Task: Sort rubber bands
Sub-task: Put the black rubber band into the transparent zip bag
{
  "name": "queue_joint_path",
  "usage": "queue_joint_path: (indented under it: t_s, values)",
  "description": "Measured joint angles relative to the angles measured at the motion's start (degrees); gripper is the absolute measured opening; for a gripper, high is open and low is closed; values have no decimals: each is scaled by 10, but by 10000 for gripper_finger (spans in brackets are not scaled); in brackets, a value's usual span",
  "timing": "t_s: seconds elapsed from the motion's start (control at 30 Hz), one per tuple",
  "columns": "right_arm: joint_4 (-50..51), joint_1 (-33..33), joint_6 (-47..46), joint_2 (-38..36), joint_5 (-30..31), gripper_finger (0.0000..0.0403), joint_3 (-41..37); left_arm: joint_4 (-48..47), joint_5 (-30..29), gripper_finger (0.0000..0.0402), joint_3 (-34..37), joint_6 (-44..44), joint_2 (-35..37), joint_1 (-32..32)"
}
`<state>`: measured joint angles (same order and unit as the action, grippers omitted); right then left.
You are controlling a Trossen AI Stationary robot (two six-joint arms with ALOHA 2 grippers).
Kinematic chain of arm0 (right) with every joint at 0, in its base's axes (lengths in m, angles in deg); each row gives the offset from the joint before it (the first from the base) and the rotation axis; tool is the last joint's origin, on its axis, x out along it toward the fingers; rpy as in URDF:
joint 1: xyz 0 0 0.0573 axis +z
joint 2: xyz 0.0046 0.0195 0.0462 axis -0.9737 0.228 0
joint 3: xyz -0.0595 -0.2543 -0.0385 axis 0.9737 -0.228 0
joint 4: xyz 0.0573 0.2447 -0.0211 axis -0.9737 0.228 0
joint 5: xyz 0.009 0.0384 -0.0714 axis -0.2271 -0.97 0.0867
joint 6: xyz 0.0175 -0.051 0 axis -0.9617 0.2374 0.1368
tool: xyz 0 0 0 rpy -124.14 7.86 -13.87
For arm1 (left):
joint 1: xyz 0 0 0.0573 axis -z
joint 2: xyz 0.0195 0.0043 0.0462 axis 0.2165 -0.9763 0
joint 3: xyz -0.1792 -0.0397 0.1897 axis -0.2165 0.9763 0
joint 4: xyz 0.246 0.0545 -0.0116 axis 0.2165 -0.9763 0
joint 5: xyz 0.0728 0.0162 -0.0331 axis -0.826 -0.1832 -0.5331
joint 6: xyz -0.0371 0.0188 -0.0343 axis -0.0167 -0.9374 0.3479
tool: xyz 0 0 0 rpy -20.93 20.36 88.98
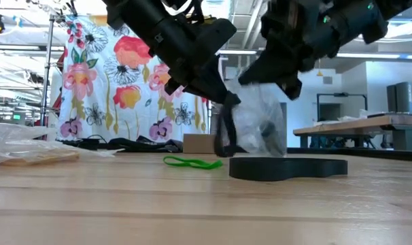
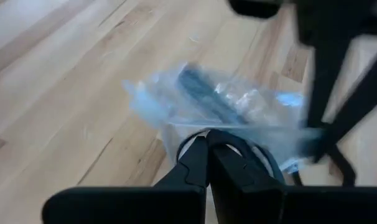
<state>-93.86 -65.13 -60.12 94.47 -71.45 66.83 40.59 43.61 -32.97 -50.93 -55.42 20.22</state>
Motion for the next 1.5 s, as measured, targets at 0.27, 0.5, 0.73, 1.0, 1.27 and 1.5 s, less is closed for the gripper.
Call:
queue_joint_path:
  t_s: [0.27, 0.5, 0.73, 1.0, 1.27, 1.5]
  values:
    - [5, -12, -4, 34, -33, 0, 0, 6, 10, 0, 0, 49, 2, -19]
    - [-35, -4, -1, 33, -30, 0, 0, -5, 17, 0, 0, 68, 2, -42]
    - [-63, 1, 0, 51, 34, 0, 1, -7, 86, 0, 0, 91, 3, -64]
    - [-58, -2, 0, 51, 63, 0, 0, 6, 133, 2, 0, 28, 2, -63]
    - [-60, -3, -4, 51, 91, 0, 0, 13, 154, 63, 0, 19, 2, -62]
    - [-57, -6, -5, 51, 88, 0, 0, 14, 167, 136, 0, -13, 2, -59]
